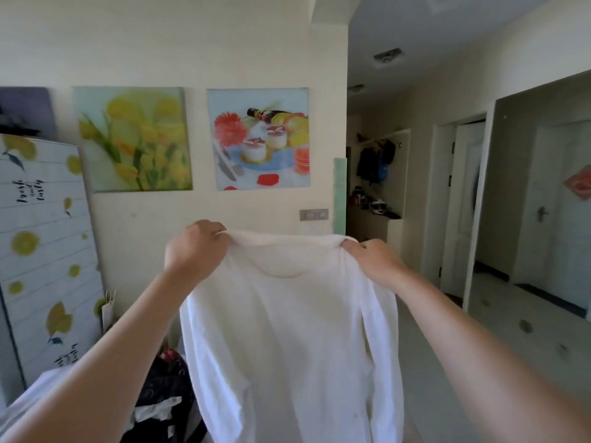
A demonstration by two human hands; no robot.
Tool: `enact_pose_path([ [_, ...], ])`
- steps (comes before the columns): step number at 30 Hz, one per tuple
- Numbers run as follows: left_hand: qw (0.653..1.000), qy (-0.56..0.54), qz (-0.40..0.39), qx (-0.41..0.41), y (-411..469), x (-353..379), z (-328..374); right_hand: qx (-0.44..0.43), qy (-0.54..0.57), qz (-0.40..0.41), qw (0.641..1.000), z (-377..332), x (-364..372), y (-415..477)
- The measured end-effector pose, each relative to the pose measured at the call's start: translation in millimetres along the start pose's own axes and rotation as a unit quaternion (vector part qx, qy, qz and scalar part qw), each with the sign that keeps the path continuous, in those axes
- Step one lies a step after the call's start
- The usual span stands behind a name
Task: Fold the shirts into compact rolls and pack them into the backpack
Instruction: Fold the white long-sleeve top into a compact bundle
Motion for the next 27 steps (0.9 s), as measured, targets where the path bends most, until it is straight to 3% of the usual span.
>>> enact_pose_path([
  [3, 0.998, -0.043, -0.024, -0.026, -6.9, -26.0, -0.8, 0.018, 0.188, -0.239, 0.953, 2.5, -5.4, -11.5],
  [5, 0.995, -0.081, -0.051, -0.021, -5.9, -31.3, -3.7, 0.027, 0.28, -0.299, 0.912, 7.9, -9.6, -13.5],
  [7, 0.992, -0.096, -0.072, -0.024, -3.1, -25.3, -6.4, 0.018, 0.312, -0.323, 0.894, 13.6, -4.8, -7.9],
  [10, 0.991, -0.043, -0.114, -0.047, -0.7, 5.7, -21.1, 0.023, 0.225, -0.281, 0.933, 33.1, 15.7, 13.0],
  [12, 0.99, 0.01, -0.132, -0.045, -0.9, 37.5, -40.1, 0.0, 0.055, -0.191, 0.98, 46.1, 29.0, 27.9],
  [13, 0.99, 0.025, -0.137, -0.032, -1.4, 55.7, -52.2, -0.021, -0.033, -0.155, 0.987, 53.3, 38.5, 33.8],
  [18, 0.979, 0.068, -0.192, -0.013, -14.1, 147.3, -113.5, -0.05, -0.267, -0.066, 0.96, 99.1, 100.5, 54.9],
  [21, 0.972, 0.099, -0.211, -0.039, -23.1, 192.6, -142.7, -0.023, -0.28, -0.075, 0.957, 133.4, 149.0, 76.1],
  [27, 0.93, 0.215, -0.285, -0.086, -27.3, 290.0, -215.2, 0.117, -0.282, -0.13, 0.943, 194.6, 244.3, 114.9],
])
Point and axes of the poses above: each hand's wrist, its own y-axis towards the middle knuckle, its own x-axis out of the palm, z = x × y, the point moved 5 cm from there along y, towards the middle knuckle, and after that the axes turned 9 degrees about -y, right-handed, at the moved point
